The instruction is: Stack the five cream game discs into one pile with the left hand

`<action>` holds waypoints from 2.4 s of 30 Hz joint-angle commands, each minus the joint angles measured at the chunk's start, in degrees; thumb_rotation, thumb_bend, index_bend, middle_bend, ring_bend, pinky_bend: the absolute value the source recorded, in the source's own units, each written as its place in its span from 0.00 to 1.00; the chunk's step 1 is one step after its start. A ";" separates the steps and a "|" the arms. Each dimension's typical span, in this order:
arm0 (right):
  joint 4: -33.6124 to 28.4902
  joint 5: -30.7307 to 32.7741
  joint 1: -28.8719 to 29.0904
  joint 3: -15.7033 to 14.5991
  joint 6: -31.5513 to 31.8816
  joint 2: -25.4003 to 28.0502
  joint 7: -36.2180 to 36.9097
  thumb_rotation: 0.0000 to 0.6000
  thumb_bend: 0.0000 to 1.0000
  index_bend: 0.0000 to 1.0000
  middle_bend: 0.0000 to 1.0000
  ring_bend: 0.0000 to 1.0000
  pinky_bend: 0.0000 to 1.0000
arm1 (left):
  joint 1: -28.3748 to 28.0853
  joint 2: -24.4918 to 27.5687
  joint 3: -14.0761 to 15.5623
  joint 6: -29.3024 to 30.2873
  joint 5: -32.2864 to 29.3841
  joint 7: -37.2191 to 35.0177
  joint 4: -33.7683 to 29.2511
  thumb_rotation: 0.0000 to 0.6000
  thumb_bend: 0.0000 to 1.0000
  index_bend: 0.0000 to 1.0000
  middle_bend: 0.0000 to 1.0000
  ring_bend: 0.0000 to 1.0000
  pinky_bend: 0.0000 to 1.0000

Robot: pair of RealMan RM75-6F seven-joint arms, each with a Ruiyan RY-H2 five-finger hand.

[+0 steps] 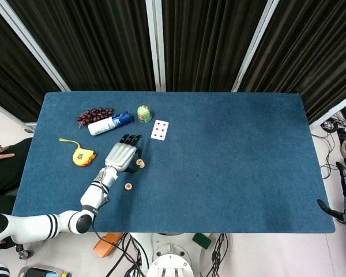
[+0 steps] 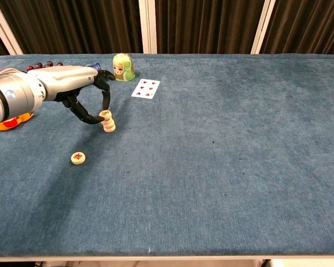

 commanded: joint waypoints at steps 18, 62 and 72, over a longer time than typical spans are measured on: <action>0.12 0.19 -0.03 0.13 -0.15 -0.01 0.05 1.00 0.24 0.00 0.04 0.00 0.00 | -0.36 -0.12 0.20 0.09 -0.95 0.35 0.24 1.00 0.32 0.44 0.00 0.00 0.00; -0.60 -1.26 0.19 -0.17 0.48 -0.07 -0.73 1.00 0.24 0.00 0.04 0.00 0.00 | 14.33 1.64 9.44 8.82 18.42 -9.10 -5.19 1.00 0.26 0.44 0.00 0.00 0.00; -0.50 -1.07 0.36 -0.13 0.09 -0.13 -0.70 1.00 0.24 0.00 0.04 0.00 0.00 | 14.83 0.74 8.62 8.15 17.52 -7.08 -4.15 1.00 0.28 0.44 0.00 0.00 0.00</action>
